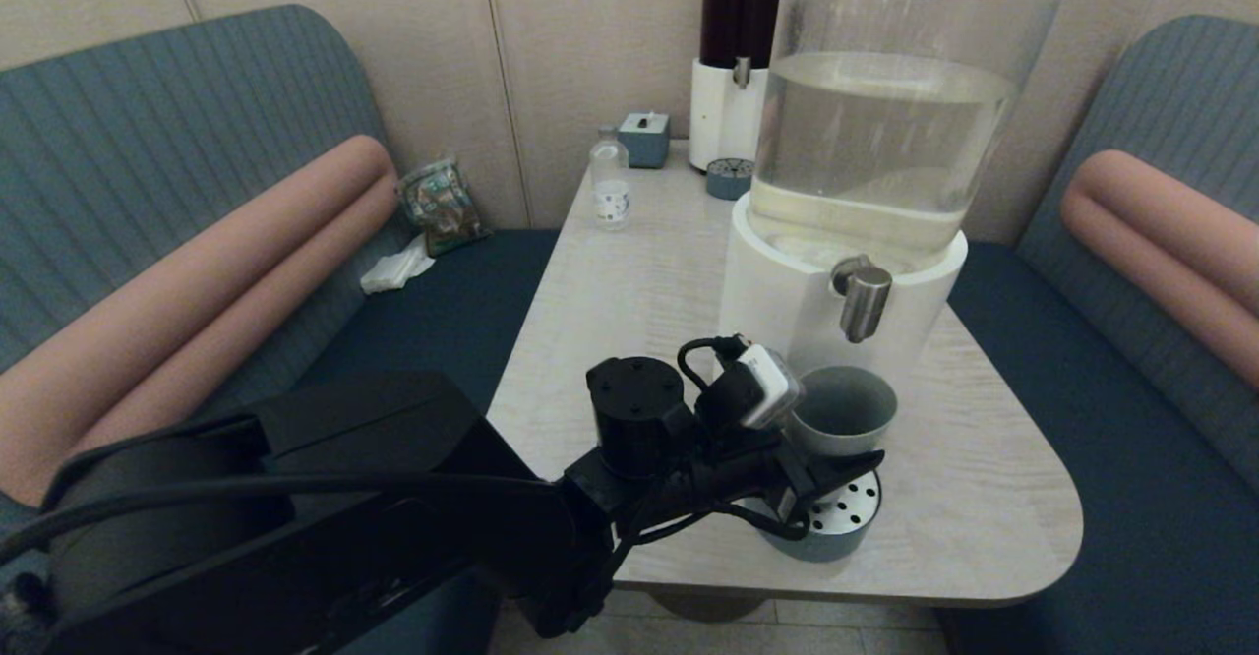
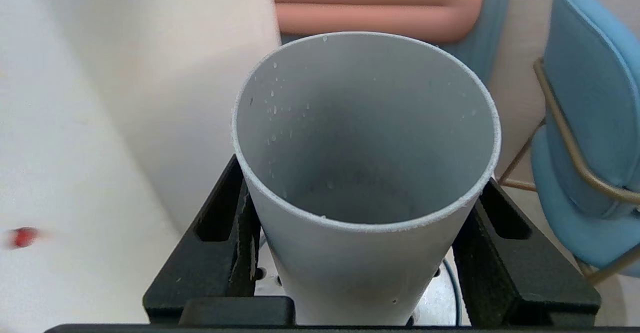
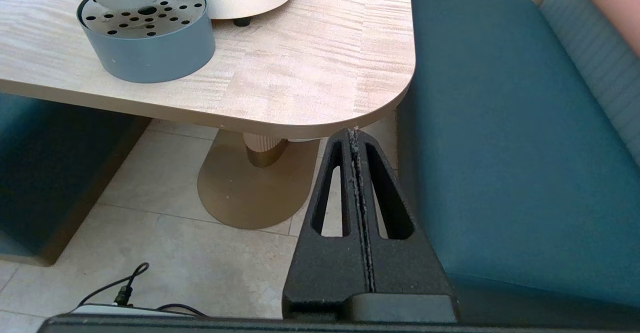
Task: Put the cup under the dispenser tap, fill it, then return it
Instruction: Place the cup next to the water dispenser
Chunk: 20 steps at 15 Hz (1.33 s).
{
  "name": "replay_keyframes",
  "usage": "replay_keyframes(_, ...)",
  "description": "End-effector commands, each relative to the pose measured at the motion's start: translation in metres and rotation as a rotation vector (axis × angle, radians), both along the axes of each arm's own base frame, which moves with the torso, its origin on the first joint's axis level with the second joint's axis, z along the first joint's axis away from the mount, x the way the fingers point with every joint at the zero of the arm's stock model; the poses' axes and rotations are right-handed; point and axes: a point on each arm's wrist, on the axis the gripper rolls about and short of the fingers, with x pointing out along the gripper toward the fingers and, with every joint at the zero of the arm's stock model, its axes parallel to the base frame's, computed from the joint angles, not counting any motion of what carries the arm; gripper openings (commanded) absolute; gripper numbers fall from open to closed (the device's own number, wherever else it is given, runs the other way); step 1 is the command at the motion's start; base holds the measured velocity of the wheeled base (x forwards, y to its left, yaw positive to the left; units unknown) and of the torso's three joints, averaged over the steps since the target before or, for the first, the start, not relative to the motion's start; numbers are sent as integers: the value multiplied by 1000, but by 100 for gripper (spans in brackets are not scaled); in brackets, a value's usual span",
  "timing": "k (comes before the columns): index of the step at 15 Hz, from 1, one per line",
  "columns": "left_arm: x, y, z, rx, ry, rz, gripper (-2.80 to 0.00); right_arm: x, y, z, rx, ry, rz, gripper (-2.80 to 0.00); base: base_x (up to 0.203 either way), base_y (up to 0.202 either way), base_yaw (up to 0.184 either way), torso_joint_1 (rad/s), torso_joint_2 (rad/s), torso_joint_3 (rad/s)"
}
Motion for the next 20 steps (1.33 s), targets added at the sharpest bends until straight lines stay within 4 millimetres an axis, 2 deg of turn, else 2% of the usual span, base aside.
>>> replay_keyframes(1,-5,5,16,-25,-25,4,-280,0,0,0,-1,-1,1,-280,0,0,0,0,0,0)
replay_keyframes(4,-17,21,23,-11,-7,15,-280,0,0,0,-1,-1,1,-280,0,0,0,0,0,0)
replay_keyframes(7,-32,56,37,1,9,69,-280,0,0,0,-1,0,1,-280,0,0,0,0,0,0)
replay_keyframes(9,-23,85,54,-27,-15,150,-280,0,0,0,-1,-1,1,-280,0,0,0,0,0,0)
replay_keyframes(11,-6,115,65,-63,-5,241,-280,0,0,0,-1,-1,1,-280,0,0,0,0,0,0)
replay_keyframes(14,31,152,66,-104,28,371,-280,0,0,0,-1,-1,1,-280,0,0,0,0,0,0)
replay_keyframes(17,84,167,46,-122,31,456,-280,0,0,0,-1,0,1,-280,0,0,0,0,0,0)
replay_keyframes(20,137,176,13,-132,19,516,-280,0,0,0,-1,-1,1,-280,0,0,0,0,0,0)
